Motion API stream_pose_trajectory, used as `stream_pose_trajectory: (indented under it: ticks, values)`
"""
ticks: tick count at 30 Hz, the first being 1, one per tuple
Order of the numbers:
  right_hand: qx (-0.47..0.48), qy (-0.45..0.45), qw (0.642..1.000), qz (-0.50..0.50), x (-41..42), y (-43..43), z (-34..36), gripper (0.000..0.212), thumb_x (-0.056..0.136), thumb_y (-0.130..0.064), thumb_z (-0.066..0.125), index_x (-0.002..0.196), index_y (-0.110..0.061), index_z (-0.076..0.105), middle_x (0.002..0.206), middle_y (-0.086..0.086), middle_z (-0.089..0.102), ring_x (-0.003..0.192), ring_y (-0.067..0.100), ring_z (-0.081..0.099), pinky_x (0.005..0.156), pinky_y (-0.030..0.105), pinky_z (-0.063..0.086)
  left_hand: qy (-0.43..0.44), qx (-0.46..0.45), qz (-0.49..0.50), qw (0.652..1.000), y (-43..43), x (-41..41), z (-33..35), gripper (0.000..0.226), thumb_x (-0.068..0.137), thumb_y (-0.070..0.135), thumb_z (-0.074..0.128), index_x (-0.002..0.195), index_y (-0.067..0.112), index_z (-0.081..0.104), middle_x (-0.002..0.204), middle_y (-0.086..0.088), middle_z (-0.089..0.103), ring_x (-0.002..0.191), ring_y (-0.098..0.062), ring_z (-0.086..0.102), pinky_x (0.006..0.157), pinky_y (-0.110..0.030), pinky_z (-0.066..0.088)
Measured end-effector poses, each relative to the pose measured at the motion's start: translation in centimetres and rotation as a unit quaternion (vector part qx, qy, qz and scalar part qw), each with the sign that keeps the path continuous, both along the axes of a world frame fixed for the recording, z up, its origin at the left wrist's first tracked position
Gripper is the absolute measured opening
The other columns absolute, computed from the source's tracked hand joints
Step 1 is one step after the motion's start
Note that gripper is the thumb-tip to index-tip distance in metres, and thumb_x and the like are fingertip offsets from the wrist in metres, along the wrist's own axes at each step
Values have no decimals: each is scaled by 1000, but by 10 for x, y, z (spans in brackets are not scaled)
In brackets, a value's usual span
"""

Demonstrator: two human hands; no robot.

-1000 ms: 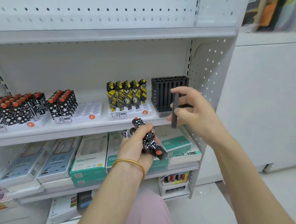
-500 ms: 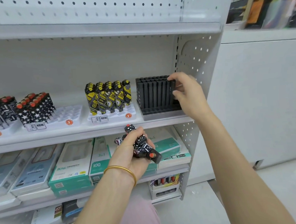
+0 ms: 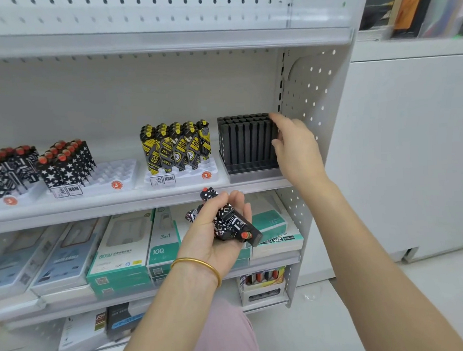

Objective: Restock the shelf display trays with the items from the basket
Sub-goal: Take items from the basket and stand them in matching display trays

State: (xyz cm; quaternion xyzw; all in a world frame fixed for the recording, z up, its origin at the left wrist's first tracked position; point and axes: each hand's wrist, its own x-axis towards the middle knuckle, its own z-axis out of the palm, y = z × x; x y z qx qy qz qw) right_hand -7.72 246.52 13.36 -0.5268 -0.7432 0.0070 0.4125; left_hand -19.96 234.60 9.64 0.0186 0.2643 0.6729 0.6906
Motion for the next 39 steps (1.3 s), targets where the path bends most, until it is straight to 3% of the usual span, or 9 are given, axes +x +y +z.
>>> stream_pose_trajectory:
  ticks: [6, 9, 12, 16, 21, 25, 30, 36, 39]
  values:
    - [32, 6, 999, -23, 0, -20, -2, 74, 83, 13, 36, 146, -22, 23, 105, 15, 54, 95, 33, 51, 78, 42, 47, -15, 27, 13, 999, -8, 0, 4, 6, 83, 2, 58, 86, 4, 53, 91, -19, 69, 86, -23, 68, 74, -42, 56]
    - [67, 91, 993, 22, -3, -57, -4, 46, 88, 2, 45, 128, -19, 50, 97, 5, 60, 90, 23, 56, 81, 41, 47, -15, 42, 23, 999, -8, -1, 4, 5, 86, 2, 56, 90, 4, 52, 93, -21, 70, 92, -25, 68, 80, -40, 56]
    - [-193, 149, 948, 204, -7, -96, -3, 16, 90, -22, 59, 106, -21, 57, 76, 5, 65, 65, 16, 64, 62, 37, 55, 7, 48, 30, 998, -6, -3, 1, 10, 88, 8, 56, 98, 3, 57, 99, -15, 70, 99, -24, 65, 73, -39, 58]
    - [-351, 175, 874, 287, -7, -105, -8, 40, 82, -12, 69, 116, -18, 48, 70, 10, 64, 60, 24, 65, 54, 36, 57, 24, 44, 66, 997, -3, -3, -4, 8, 91, 8, 53, 94, 2, 58, 103, -13, 68, 115, -24, 59, 102, -38, 44]
    - [-315, 189, 891, 265, -12, -99, -12, 29, 77, 5, 70, 96, -14, 59, 71, 6, 63, 61, 23, 61, 55, 31, 55, 49, 44, 74, 995, 0, -1, -7, 28, 90, 9, 53, 114, -5, 58, 112, -19, 65, 110, -28, 61, 94, -38, 49]
    - [-254, 239, 906, 238, -9, -100, -14, 25, 78, 8, 68, 77, -17, 61, 62, -13, 67, 58, 19, 62, 56, 26, 56, 58, 33, 94, 993, -1, 3, -1, 13, 88, 4, 55, 77, 1, 60, 68, -13, 68, 57, -18, 67, 54, -27, 55]
    - [-195, 300, 915, 184, -1, -97, -18, 21, 78, 3, 69, 76, -17, 61, 76, 8, 68, 64, 20, 68, 67, 32, 59, 26, 30, 81, 996, 0, 2, -2, 5, 85, -1, 58, 90, -2, 60, 75, -17, 71, 66, -24, 71, 67, -41, 58]
    - [-204, 214, 937, 184, -1, -94, -19, 25, 77, -2, 71, 73, -20, 55, 77, 1, 66, 69, 12, 60, 68, 23, 49, 118, -4, 87, 989, 1, 6, 1, 8, 84, -3, 61, 81, 4, 60, 61, -8, 68, 50, -13, 66, 51, -23, 56]
    - [-198, 186, 943, 193, 5, -92, -13, 28, 77, -1, 70, 84, -24, 57, 78, -3, 62, 68, 11, 53, 67, 22, 46, 115, 18, 73, 990, 1, 5, 2, 15, 83, -4, 60, 97, 2, 60, 83, -15, 70, 64, -18, 71, 58, -29, 59]
